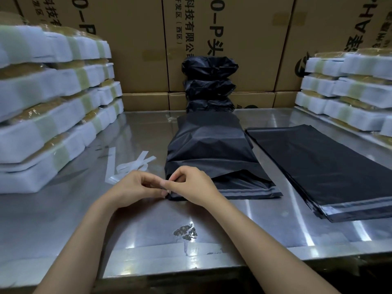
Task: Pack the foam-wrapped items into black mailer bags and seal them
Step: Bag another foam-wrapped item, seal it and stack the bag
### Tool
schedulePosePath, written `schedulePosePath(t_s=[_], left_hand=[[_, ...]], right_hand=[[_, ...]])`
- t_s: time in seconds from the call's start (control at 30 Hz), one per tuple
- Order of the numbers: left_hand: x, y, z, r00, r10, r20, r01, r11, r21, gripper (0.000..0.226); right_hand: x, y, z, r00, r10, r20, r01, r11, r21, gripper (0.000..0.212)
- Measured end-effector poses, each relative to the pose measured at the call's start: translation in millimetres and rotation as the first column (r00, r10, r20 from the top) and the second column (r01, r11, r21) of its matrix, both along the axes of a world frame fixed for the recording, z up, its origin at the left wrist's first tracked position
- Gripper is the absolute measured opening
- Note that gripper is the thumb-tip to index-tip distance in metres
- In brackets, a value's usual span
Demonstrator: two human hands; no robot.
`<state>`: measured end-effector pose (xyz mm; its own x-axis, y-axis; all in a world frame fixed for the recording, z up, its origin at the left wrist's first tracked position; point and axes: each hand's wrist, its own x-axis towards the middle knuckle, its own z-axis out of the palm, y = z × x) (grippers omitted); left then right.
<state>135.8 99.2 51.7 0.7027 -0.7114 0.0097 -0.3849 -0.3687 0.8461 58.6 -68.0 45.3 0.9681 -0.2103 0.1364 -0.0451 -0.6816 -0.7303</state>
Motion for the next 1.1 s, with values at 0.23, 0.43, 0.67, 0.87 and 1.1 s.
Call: schedulePosePath(t_s=[0.23, 0.43, 0.67, 0.87, 1.1], left_hand=[[1.5, -0.4, 1.0, 0.999, -0.017, -0.046, 0.017, 1.000, 0.001, 0.022], [0.1, -1.8, 0.2, 0.996, 0.040, -0.076, -0.040, 0.999, -0.001, 0.024], [-1.0, -2.8, -0.1, 0.996, 0.057, -0.070, -0.058, 0.998, -0.003, 0.026], [-4.4, -5.5, -1.4, 0.994, 0.106, 0.005, -0.105, 0.994, -0.009, 0.015], [-6.7, -8.5, -1.3, 0.990, 0.141, 0.007, -0.141, 0.990, 0.005, 0.006]], right_hand=[[-1.6, 1.6, 3.6, 1.000, -0.025, -0.012, 0.024, 0.996, -0.090, 0.029], [-2.2, 0.5, -3.5, 0.998, -0.059, 0.037, 0.060, 0.998, -0.030, 0.017], [-4.3, -0.5, -4.7, 0.994, -0.092, 0.057, 0.093, 0.996, -0.005, 0.017], [-7.9, 1.0, -1.9, 0.999, -0.018, 0.026, 0.018, 1.000, -0.006, 0.025], [-7.1, 1.0, -8.2, 0.994, -0.050, 0.099, 0.055, 0.997, -0.045, 0.019]])
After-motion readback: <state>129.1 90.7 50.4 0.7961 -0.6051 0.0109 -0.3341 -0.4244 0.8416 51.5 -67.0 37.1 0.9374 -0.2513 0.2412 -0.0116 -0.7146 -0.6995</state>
